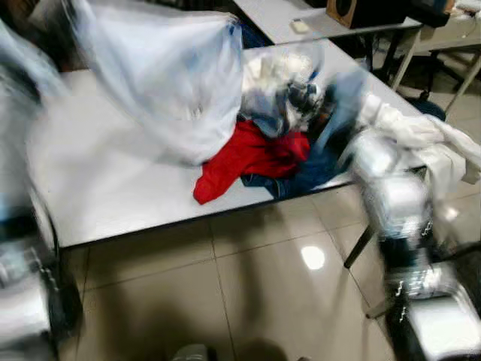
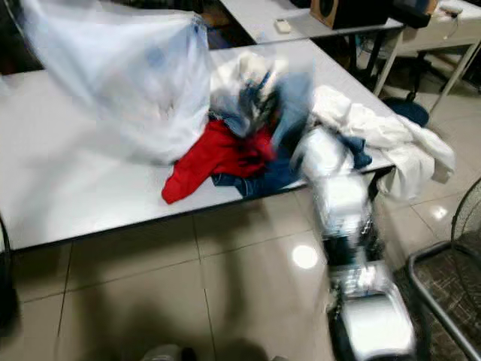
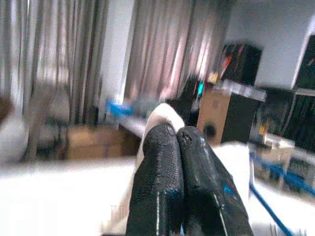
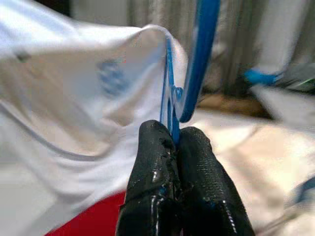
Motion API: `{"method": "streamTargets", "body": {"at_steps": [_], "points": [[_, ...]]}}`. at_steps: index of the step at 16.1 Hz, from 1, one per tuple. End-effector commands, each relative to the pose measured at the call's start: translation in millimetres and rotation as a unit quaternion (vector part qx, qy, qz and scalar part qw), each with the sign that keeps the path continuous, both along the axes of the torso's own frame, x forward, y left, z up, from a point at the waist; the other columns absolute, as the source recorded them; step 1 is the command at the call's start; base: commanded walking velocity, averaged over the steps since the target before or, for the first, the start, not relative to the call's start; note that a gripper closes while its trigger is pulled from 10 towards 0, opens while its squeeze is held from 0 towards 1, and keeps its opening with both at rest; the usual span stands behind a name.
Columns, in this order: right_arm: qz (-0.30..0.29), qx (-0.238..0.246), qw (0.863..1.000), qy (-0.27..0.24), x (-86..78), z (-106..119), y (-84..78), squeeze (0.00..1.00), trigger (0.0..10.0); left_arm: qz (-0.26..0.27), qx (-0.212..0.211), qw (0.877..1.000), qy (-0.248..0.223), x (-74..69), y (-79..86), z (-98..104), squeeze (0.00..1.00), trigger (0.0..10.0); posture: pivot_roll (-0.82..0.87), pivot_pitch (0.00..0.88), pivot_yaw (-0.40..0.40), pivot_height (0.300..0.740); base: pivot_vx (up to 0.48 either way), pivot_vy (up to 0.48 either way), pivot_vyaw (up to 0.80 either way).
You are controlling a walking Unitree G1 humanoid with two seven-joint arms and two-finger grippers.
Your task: Hang hanger
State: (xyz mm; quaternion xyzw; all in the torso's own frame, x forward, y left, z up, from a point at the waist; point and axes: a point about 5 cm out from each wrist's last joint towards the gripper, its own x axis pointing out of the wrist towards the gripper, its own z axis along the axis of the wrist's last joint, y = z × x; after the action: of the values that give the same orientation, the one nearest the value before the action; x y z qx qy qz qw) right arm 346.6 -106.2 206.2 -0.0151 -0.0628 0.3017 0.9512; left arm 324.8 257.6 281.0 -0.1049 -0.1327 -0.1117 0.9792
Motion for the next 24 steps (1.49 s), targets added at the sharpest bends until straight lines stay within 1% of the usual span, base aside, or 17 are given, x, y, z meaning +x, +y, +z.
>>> {"method": "streamTargets", "body": {"at_steps": [1,3,4,6,7,8,10,11,13,17,18,19,20,21,22,23,24], "points": [[0.023,-0.001,1.000,-0.002,-7.2,0.5,8.7,0.00,10.0,0.013,0.010,1.000,0.014,-4.6,-2.6,-8.0,0.00,0.0,-0.02,0.012,0.025,0.740,0.000,0.000,0.00],[0.039,0.007,0.999,0.017,-20.3,-11.0,16.5,0.00,10.0,0.038,0.015,0.997,0.069,-17.4,-2.2,-49.2,0.00,0.0,-0.02,0.019,0.022,0.740,0.000,0.000,0.00],[0.040,0.013,0.998,0.038,-27.5,-21.6,17.4,0.00,10.0,0.064,0.055,0.991,0.107,-25.3,2.9,-76.0,0.00,0.0,-0.02,0.027,0.014,0.740,0.000,0.000,0.00],[0.039,0.015,0.998,0.057,-33.9,-32.4,19.0,0.00,10.0,0.110,0.072,0.984,0.123,-26.4,16.5,-87.0,0.00,0.0,-0.02,0.030,0.015,0.740,0.000,0.000,0.00],[0.040,0.016,0.997,0.059,-35.1,-33.9,19.8,0.00,10.0,0.122,0.077,0.981,0.127,-25.6,21.3,-88.4,0.00,1.8,-0.02,0.034,0.021,0.740,0.000,0.000,0.00],[0.041,0.018,0.997,0.063,-36.5,-35.0,20.7,0.00,10.0,0.132,0.084,0.979,0.132,-24.0,26.7,-89.4,0.00,10.0,-0.02,0.035,0.024,0.740,0.000,0.000,0.00],[0.042,0.026,0.997,0.065,-37.5,-33.8,22.5,0.00,10.0,0.091,0.111,0.981,0.127,-22.3,24.3,-86.3,0.00,10.0,-0.02,0.036,0.032,0.740,0.000,0.000,0.00],[0.047,0.027,0.997,0.062,-38.1,-32.0,24.4,0.00,10.0,0.043,0.126,0.984,0.117,-21.5,16.1,-80.5,1.00,10.0,-0.03,0.036,0.035,0.740,0.000,0.000,0.00],[0.052,0.027,0.997,0.058,-38.7,-29.6,27.2,0.00,10.0,0.030,0.131,0.984,0.113,-19.6,14.2,-76.6,1.00,10.0,-0.03,0.035,0.041,0.740,0.000,0.000,0.00],[0.063,0.029,0.996,0.051,-38.6,-24.8,32.8,0.00,10.0,0.101,0.045,0.975,0.191,-11.5,36.3,-94.2,1.00,10.0,-0.04,0.028,0.045,0.740,0.000,0.000,0.00],[0.065,0.028,0.996,0.049,-38.3,-23.5,34.7,0.00,10.0,0.137,0.058,0.970,0.192,-11.3,49.6,-98.8,1.00,10.0,-0.04,0.026,0.048,0.740,0.000,0.000,0.00],[0.066,0.028,0.996,0.049,-38.4,-23.2,35.1,0.00,10.0,0.137,0.080,0.970,0.184,-11.4,51.2,-98.1,1.00,10.0,-0.04,0.026,0.048,0.740,0.000,0.000,0.00],[0.066,0.028,0.996,0.048,-38.2,-22.6,35.2,0.00,10.0,0.038,0.188,0.973,0.132,-12.0,26.0,-90.6,1.00,10.0,-0.03,0.024,0.044,0.740,0.000,0.000,0.00],[0.066,0.029,0.996,0.047,-37.6,-21.7,35.7,0.00,10.0,-0.083,0.255,0.957,0.112,-17.8,-8.0,-94.9,1.00,10.0,-0.03,0.024,0.044,0.740,0.000,0.000,0.00],[0.066,0.029,0.996,0.047,-37.4,-21.5,35.9,0.00,10.0,-0.120,0.262,0.951,0.111,-21.1,-18.9,-97.9,0.51,10.0,-0.03,0.022,0.050,0.740,0.000,0.000,0.00],[0.066,0.030,0.996,0.045,-37.0,-20.9,36.4,0.00,10.0,-0.161,0.285,0.937,0.121,-24.8,-34.9,-108.0,0.00,10.0,-0.03,0.021,0.054,0.740,0.000,0.000,0.00],[0.066,0.031,0.996,0.044,-36.8,-20.3,37.0,0.00,10.0,-0.178,0.306,0.926,0.133,-25.8,-44.2,-118.8,0.00,10.0,-0.03,0.020,0.061,0.740,0.000,0.000,0.00]]}}
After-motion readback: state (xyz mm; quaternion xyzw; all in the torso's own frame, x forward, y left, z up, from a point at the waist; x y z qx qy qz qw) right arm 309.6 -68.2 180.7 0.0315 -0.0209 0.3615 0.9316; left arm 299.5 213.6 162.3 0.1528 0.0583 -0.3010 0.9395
